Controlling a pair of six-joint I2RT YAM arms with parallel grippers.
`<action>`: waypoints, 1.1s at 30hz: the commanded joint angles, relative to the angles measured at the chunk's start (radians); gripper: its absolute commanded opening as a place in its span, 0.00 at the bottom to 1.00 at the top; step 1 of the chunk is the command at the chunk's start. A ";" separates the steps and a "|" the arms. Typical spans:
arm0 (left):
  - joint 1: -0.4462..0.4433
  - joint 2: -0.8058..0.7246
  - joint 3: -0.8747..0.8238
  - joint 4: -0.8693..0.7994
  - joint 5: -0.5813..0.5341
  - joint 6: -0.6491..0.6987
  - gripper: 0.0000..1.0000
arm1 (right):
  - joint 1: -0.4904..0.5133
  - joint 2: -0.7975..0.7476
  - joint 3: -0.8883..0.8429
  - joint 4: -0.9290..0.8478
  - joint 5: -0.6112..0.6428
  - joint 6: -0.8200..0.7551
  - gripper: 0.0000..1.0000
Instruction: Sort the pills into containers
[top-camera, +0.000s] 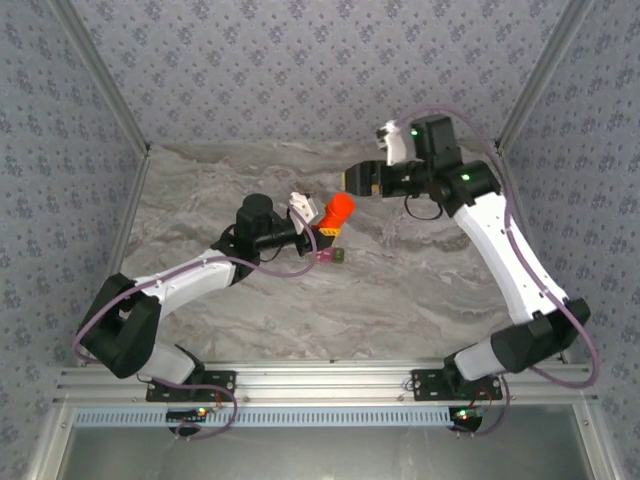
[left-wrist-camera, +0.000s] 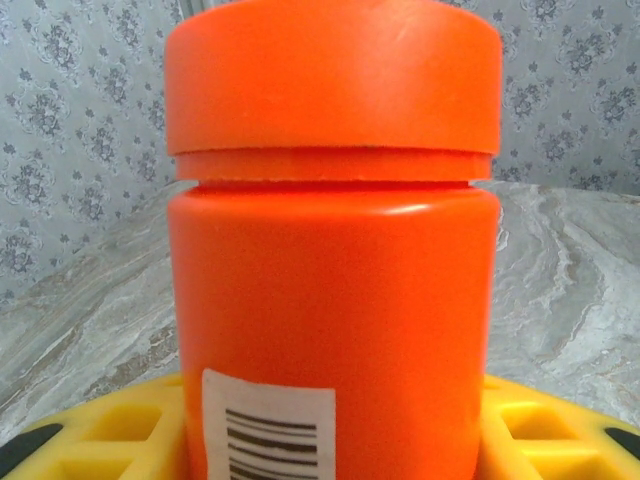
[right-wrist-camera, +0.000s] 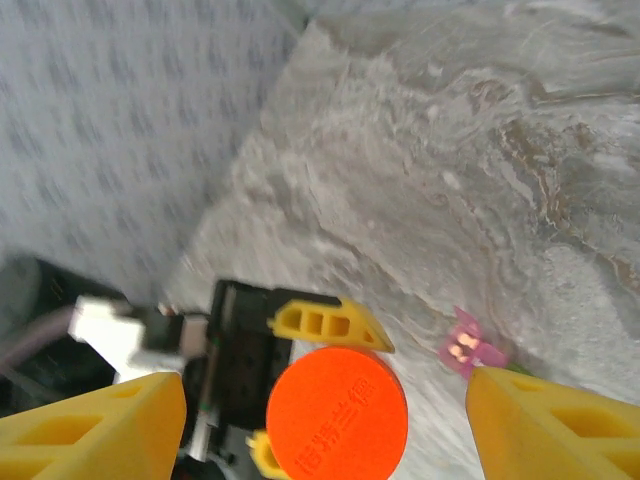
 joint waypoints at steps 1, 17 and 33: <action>-0.006 -0.044 0.045 0.029 0.033 0.004 0.00 | 0.049 0.055 0.073 -0.189 0.031 -0.273 0.76; -0.008 -0.047 0.047 0.028 0.035 0.005 0.00 | 0.054 0.109 0.068 -0.212 0.036 -0.246 0.51; -0.007 -0.036 0.039 0.035 0.029 0.002 0.00 | 0.176 0.026 -0.078 0.020 0.254 0.504 0.66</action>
